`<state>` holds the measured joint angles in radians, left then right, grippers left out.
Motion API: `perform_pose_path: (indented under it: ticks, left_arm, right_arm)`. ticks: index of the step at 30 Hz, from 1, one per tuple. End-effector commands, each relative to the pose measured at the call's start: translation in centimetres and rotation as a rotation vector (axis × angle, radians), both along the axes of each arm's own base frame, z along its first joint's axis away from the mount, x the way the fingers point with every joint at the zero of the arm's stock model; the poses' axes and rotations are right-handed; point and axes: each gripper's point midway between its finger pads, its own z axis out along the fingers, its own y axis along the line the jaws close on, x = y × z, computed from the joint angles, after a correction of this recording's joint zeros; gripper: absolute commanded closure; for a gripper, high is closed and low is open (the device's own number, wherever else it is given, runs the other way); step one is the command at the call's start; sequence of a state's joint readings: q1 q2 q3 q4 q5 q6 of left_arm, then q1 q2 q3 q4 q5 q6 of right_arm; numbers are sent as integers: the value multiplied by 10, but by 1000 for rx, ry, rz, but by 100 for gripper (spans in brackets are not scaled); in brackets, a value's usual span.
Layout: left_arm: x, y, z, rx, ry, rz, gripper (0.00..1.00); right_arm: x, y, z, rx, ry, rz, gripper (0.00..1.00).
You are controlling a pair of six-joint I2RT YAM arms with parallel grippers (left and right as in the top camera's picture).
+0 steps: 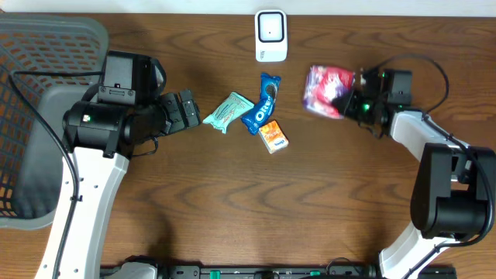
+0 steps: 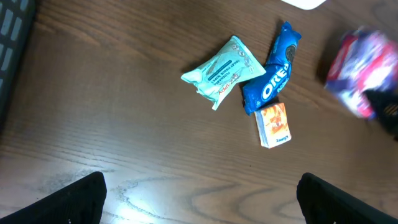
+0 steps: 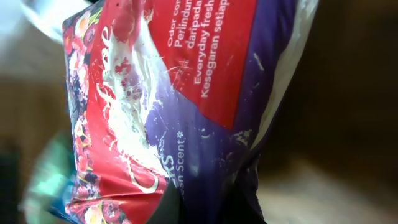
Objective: Scan the item barcode
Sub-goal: 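Hold the pink-purple package up in front of the white scanner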
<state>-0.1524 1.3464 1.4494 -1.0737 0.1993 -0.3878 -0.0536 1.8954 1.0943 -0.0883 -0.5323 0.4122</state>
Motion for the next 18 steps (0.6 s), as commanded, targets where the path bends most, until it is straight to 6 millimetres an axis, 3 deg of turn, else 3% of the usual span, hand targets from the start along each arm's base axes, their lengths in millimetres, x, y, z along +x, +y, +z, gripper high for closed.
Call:
perform_pose_path:
  ticks: [1, 5, 10, 14, 18]
  left_arm:
    - [1, 3, 2, 14, -7, -3, 2]
    - [1, 3, 2, 14, -7, -3, 2]
    - [1, 3, 2, 14, -7, -3, 2]
    - [1, 3, 2, 14, -7, -3, 2]
    - [1, 3, 2, 14, -8, -3, 2]
  right_arm:
    - [35, 28, 70, 140, -139, -34, 99]
    - [58, 52, 99, 182, -254, -117, 99]
    - [74, 80, 122, 130, -371, -233, 99]
    - [91, 109, 146, 119, -437, -235, 99]
    - [121, 129, 150, 118, -419, -211, 99]
